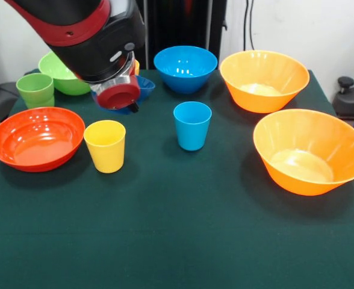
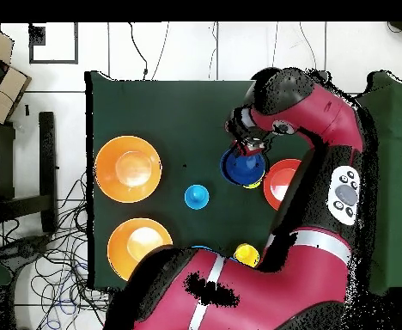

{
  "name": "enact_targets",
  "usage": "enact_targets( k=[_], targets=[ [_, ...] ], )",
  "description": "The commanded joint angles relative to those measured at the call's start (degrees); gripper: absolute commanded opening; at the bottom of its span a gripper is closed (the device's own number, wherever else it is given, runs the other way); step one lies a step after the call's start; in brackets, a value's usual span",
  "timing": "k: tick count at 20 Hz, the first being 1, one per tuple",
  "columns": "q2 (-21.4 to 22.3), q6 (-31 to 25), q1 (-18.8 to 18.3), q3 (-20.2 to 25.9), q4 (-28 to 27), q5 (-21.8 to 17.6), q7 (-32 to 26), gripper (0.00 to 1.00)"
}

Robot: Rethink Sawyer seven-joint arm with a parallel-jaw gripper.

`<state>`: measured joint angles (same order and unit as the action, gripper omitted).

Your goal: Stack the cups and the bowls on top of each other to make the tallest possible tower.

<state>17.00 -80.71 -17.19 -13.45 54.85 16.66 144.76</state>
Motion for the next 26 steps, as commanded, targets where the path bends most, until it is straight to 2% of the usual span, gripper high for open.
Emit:
enact_targets(
  k=[1, 12, 13, 14, 15, 16, 17, 18, 19, 20, 21, 23, 26],
  targets=[
    [0.5, 1.0, 2.1, 6.8, 7.1, -0.3, -0.9, 0.00],
    [1.4, 4.4, 2.8, 7.0, 10.6, 0.8, -0.6, 0.00],
    [3.8, 6.1, 1.8, 6.4, 14.9, 0.8, -2.3, 0.00],
    [4.1, 6.4, 1.7, 6.4, 15.6, 1.1, -2.4, 0.00],
    [0.1, 4.3, 1.1, 7.2, 9.3, 0.6, -1.4, 0.00],
    [-0.2, 4.1, 1.0, 7.4, 8.7, 0.7, -1.1, 0.00],
    [1.3, 5.4, 1.2, 7.3, 11.6, 1.1, -1.2, 0.00],
    [1.4, 5.5, 1.3, 7.4, 11.8, 1.3, -1.1, 0.00],
    [-0.9, 4.3, 1.3, 7.9, 8.1, 1.2, -0.1, 0.00],
    [-1.2, 4.3, 1.3, 8.0, 7.7, 1.3, 0.2, 0.00],
    [1.4, 6.3, 2.0, 7.8, 12.3, 2.0, -0.1, 0.00],
    [2.9, 7.9, 2.5, 7.6, 15.4, 2.5, -0.2, 0.00],
    [3.2, 8.4, 2.6, 7.7, 16.0, 2.8, 0.0, 0.00]
  ],
)
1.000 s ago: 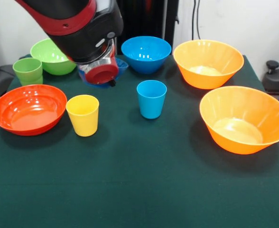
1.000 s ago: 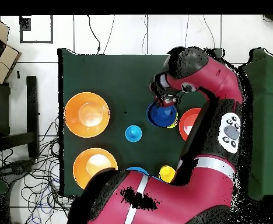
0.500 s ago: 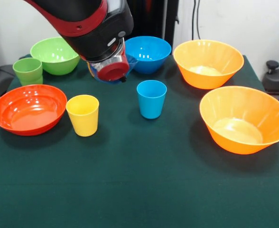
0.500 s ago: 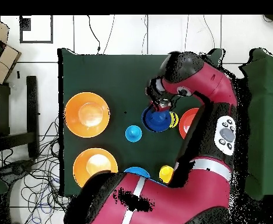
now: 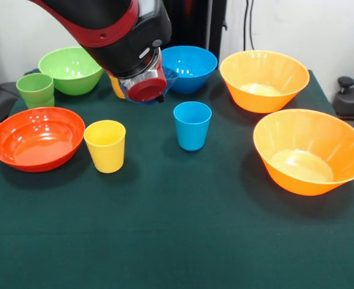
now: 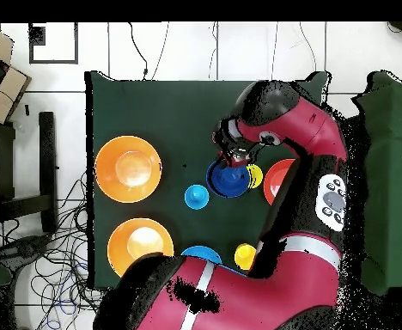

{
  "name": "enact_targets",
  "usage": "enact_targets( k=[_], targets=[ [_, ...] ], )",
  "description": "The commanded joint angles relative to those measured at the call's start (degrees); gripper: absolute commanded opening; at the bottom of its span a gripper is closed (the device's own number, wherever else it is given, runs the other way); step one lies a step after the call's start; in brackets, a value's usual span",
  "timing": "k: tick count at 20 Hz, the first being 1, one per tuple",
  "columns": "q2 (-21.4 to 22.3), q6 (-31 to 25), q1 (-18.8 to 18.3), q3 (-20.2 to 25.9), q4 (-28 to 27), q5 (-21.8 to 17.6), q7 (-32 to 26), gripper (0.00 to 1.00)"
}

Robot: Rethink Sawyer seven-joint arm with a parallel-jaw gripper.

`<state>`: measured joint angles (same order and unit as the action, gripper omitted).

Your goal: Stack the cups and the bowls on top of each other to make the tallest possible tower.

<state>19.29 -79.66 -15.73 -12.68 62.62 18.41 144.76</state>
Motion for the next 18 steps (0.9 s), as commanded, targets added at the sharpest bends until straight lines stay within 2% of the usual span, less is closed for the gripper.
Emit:
enact_targets(
  k=[1, 18],
  targets=[
    [1.0, 7.7, 1.1, 6.9, 8.5, 1.2, 0.0, 0.00],
    [1.3, 9.2, 1.9, 7.5, 9.1, 1.9, 2.1, 0.00]
  ],
)
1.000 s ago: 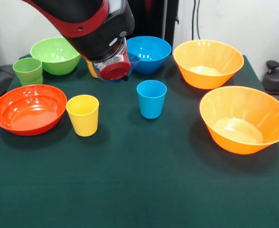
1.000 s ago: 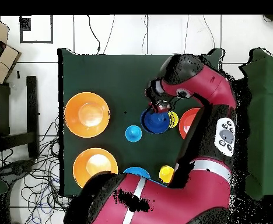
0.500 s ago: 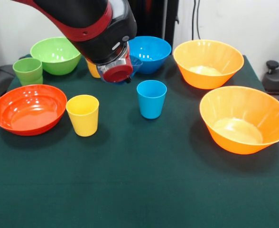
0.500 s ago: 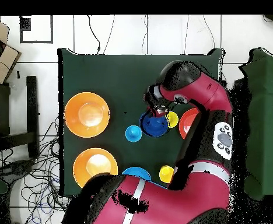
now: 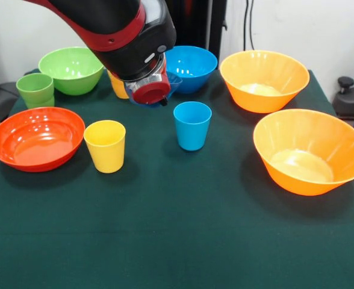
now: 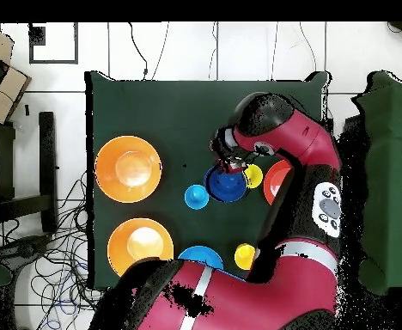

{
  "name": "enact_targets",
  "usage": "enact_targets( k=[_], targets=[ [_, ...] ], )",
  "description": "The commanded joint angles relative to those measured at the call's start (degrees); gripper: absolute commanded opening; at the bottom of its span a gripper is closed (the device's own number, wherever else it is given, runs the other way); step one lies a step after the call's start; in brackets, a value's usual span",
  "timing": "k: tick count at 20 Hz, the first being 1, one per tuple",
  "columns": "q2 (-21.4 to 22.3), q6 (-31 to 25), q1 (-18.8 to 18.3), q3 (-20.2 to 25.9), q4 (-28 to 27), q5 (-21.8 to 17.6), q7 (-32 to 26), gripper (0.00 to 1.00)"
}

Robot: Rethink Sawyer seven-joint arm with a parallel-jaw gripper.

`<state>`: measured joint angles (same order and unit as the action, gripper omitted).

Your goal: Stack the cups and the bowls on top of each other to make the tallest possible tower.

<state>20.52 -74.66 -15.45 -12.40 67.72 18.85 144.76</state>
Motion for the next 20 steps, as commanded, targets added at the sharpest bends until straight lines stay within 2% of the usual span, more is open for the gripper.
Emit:
enact_targets(
  k=[1, 9, 20],
  targets=[
    [0.0, 4.1, 1.6, 7.2, 4.0, 1.5, 2.2, 0.00],
    [-0.4, 1.6, 1.8, 6.7, 1.7, 1.5, 3.0, 0.00],
    [-0.3, 0.9, 2.8, 6.1, 0.6, 2.4, 4.5, 0.00]
  ],
)
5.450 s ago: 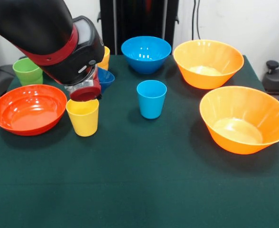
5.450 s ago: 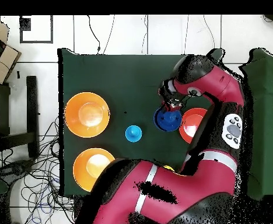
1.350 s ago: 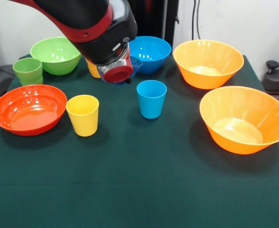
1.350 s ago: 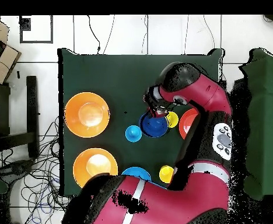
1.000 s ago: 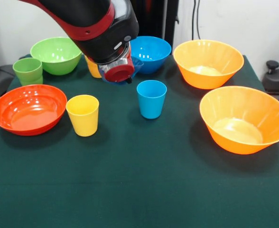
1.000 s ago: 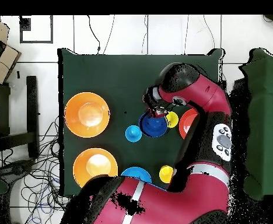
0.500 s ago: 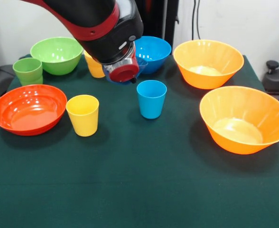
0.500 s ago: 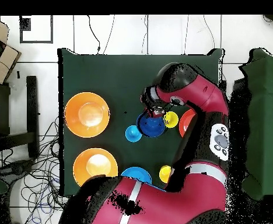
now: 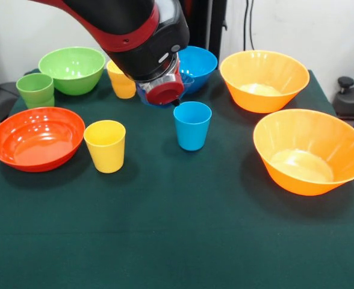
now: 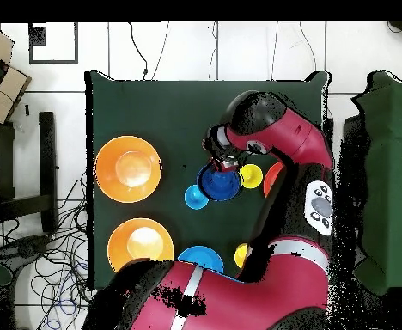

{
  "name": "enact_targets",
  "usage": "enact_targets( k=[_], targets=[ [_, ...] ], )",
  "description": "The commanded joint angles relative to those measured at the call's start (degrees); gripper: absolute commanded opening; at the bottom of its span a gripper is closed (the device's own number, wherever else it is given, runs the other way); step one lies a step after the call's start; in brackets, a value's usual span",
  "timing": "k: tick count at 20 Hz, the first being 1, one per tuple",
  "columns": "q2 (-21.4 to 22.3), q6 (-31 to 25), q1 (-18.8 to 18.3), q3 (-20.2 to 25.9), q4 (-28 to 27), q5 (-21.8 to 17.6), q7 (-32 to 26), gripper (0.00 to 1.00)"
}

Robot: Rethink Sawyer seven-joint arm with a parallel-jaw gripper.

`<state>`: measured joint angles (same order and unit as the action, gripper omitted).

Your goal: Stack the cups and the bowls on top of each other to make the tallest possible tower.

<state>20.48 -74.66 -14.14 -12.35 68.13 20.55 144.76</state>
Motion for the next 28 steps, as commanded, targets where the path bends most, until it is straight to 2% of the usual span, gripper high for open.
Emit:
enact_targets(
  k=[1, 17, 28],
  targets=[
    [-0.1, 1.0, 1.5, 6.0, 0.4, 0.7, 4.5, 0.00],
    [0.5, 0.2, 2.2, 5.4, -0.1, 1.2, 5.9, 0.00],
    [-1.3, 1.3, 2.8, 5.5, -1.8, 1.4, 7.2, 0.00]
  ],
)
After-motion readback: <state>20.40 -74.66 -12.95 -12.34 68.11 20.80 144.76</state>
